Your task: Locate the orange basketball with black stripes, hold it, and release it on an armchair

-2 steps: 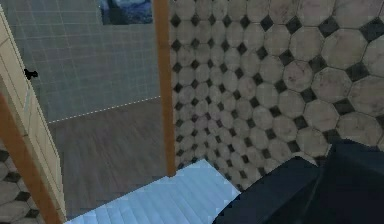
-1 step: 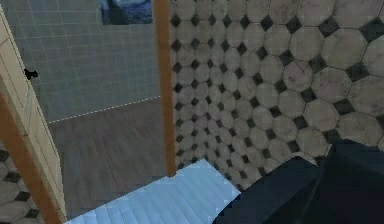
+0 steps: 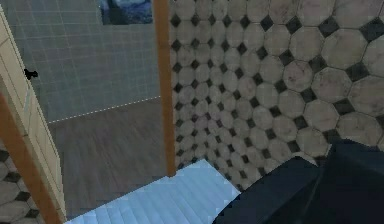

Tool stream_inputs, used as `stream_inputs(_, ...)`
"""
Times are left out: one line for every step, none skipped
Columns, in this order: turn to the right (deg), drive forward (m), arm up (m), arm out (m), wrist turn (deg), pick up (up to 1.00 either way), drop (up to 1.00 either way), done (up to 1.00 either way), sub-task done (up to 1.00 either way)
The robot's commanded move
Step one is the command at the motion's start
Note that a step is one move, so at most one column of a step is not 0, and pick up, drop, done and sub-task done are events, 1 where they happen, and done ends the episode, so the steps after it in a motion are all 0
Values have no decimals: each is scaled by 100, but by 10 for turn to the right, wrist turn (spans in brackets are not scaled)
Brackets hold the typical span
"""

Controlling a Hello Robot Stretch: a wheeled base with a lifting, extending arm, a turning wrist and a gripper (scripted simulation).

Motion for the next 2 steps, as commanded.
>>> stream_inputs(0,0,0,0,0,0,100,0,0)
stream_inputs(0,0,10,0,0,0,0,0,0)
